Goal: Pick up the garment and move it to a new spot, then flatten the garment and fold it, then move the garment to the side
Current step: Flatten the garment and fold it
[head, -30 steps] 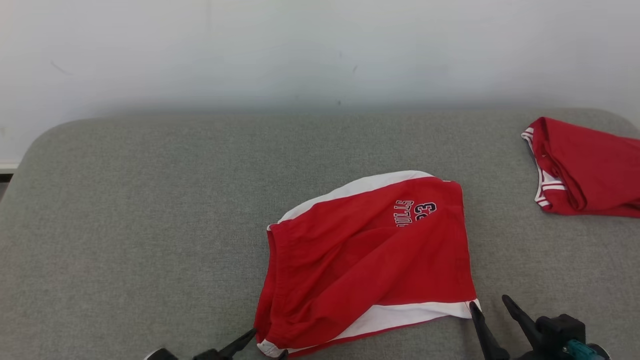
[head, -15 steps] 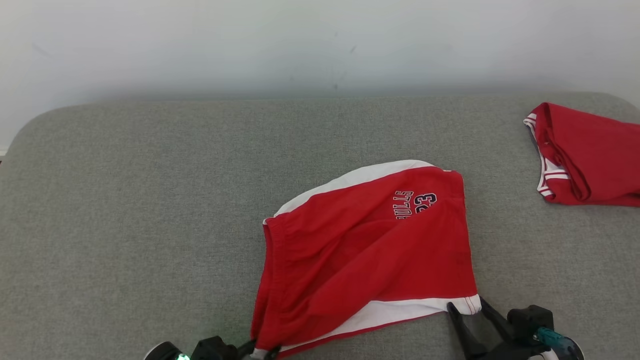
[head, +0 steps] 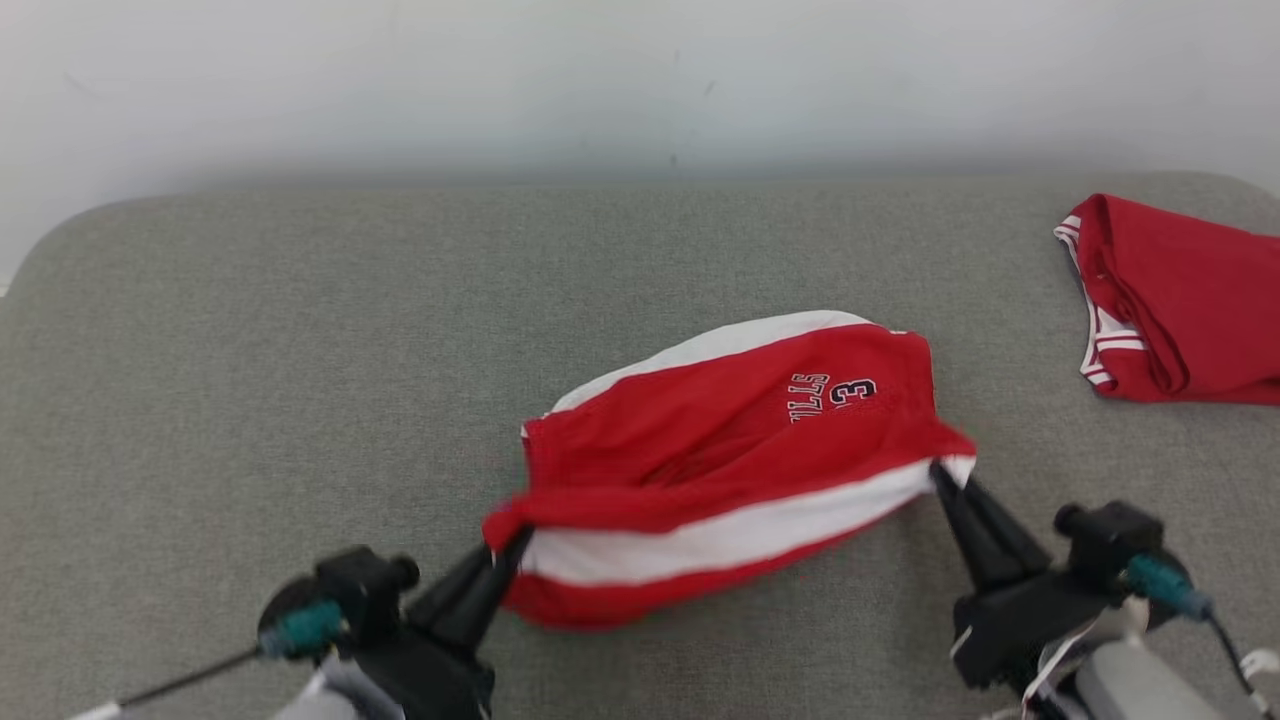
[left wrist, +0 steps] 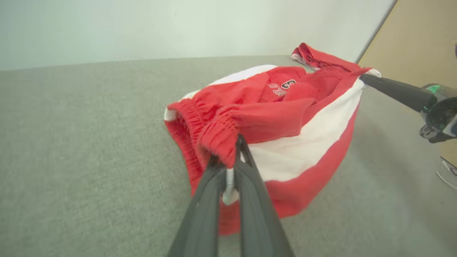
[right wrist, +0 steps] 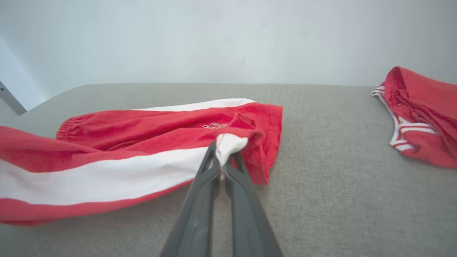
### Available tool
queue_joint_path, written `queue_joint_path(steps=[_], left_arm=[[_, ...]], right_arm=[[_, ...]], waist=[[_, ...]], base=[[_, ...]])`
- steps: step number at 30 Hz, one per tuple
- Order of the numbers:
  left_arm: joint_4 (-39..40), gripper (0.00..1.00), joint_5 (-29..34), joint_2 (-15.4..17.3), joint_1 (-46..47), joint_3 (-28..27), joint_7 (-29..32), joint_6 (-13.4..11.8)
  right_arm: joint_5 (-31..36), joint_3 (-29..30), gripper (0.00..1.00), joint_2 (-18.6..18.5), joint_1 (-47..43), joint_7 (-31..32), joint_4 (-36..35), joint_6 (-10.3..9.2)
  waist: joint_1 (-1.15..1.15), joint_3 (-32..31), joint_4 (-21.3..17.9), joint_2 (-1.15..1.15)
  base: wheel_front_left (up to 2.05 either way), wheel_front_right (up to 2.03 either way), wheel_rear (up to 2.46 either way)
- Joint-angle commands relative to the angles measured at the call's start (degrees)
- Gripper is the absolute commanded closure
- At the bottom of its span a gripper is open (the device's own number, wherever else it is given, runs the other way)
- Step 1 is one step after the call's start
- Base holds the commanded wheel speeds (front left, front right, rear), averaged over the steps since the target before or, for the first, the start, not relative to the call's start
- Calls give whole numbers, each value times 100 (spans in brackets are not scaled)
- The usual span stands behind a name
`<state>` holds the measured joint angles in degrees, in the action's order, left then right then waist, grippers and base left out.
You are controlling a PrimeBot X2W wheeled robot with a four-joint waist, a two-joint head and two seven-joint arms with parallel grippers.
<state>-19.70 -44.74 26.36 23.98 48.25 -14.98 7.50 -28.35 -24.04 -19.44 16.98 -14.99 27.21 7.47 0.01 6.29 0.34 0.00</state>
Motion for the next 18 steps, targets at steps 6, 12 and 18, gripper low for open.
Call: queue_joint_path(steps=[6,12,18], left_arm=[[416,100,-213,53,905,-494,14,-7],[380,100,-711,-23,2654,-831,541,-7],[-333,100,-983,-292,4805,-1176,1035,-6]], right_arm=[[-248,17,100,-276,722,23,-550,4],[-666,51,100,-474,2310,440,-726,4],[-1018,69,100,-494,4430,1078,-434,4]], waist=[[-1,280,-167,0],[-1,963,-325,0],[-1,1928,-500,0]], base=[[0,0,0],[0,0,0],[0,0,0]])
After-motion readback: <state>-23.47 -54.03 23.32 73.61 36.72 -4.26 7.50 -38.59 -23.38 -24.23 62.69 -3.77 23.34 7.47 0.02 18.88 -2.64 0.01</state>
